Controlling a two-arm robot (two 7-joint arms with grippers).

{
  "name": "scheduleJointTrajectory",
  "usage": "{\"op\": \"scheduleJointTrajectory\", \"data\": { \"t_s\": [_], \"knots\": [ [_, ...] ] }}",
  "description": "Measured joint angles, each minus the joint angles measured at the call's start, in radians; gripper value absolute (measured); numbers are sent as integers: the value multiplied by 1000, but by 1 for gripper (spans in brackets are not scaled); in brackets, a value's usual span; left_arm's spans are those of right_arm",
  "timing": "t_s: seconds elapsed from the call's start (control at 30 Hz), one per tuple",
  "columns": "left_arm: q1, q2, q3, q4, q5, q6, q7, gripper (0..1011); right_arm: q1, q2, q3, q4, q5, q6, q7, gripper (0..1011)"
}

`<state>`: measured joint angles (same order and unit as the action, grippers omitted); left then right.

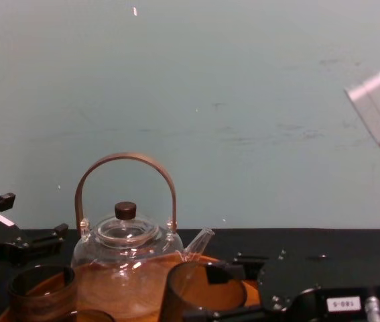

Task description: Pick up the glass from the table and place it on the tray.

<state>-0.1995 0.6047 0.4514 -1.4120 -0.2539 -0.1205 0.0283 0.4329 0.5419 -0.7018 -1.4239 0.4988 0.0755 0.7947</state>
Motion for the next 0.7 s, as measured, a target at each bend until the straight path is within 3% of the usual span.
{"op": "scheduleJointTrajectory", "data": {
  "t_s": [0.7],
  "knots": [
    [0,0,0,0,0,0,0,1001,-1,-61,-24,110,-57,-56,-35,902]
  ]
}}
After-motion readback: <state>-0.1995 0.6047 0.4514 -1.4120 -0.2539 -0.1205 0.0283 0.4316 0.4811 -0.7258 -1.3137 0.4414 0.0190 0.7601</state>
